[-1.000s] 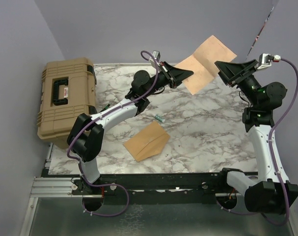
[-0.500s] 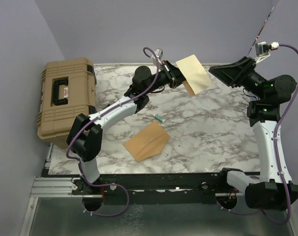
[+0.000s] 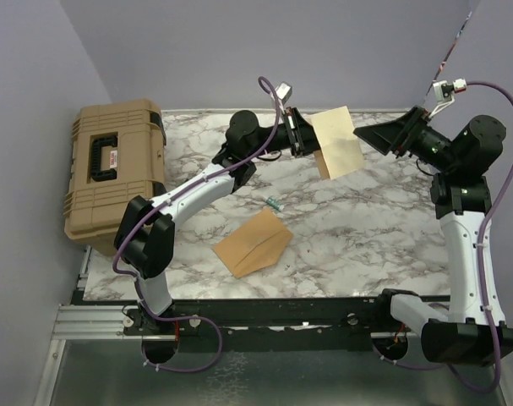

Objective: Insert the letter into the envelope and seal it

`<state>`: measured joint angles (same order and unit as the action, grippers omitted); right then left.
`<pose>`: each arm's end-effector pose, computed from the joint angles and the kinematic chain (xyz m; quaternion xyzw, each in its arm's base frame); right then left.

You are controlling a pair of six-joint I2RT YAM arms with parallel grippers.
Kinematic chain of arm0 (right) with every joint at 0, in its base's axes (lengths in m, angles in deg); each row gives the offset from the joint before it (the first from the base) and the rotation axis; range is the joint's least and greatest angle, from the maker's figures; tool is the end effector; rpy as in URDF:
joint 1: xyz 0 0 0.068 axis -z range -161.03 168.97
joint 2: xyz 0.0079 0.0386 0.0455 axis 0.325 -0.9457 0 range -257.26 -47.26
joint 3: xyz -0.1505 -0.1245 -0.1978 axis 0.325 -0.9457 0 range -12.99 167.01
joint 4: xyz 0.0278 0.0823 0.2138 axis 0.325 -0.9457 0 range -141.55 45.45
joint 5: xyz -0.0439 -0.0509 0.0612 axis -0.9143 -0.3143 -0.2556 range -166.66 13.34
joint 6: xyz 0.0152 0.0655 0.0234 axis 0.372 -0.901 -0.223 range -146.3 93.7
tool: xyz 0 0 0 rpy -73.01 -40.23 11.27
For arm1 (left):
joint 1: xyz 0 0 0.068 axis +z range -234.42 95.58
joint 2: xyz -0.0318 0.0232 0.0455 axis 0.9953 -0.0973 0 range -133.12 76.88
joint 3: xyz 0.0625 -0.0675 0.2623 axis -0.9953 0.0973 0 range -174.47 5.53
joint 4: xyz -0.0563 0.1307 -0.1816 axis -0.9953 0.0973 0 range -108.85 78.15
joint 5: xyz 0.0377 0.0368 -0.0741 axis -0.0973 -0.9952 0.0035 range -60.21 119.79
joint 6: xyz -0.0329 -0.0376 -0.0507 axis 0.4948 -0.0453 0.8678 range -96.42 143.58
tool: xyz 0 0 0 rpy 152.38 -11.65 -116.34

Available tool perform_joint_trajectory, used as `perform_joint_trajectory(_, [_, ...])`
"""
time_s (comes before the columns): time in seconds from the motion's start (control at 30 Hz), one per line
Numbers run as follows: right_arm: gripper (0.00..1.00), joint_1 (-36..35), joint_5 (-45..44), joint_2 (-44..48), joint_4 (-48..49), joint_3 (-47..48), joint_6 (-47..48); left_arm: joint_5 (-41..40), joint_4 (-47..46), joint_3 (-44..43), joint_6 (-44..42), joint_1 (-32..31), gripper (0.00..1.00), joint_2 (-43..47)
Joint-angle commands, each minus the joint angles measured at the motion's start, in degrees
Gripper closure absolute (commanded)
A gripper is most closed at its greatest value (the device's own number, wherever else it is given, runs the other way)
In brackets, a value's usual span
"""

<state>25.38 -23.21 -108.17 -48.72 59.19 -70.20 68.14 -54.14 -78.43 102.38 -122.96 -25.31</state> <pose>0.1973 0.0252 0.4627 -0.0538 0.6785 0.4970 0.5383 0.2992 -0.2849 0.4027 0.0547 0.6181 -0.7503 0.2281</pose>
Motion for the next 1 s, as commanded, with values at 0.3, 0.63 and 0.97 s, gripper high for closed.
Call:
perform_joint_trajectory(0.3, [0.36,-0.1,17.3,-0.5,5.6,-4.3,-2.9,11.6,-0.3,-8.2,-0.8,1.6,1.0,3.1])
perform_joint_trajectory(0.63, [0.63,-0.1,18.0,0.6,27.4,-9.9,-18.2,11.9,-0.6,-9.4,-0.2,1.7,1.0,2.4])
perform_joint_trajectory(0.97, [1.0,-0.1,14.7,0.8,25.8,-8.5,-18.6,7.5,1.0,-5.9,-1.4,5.6,0.83,3.4])
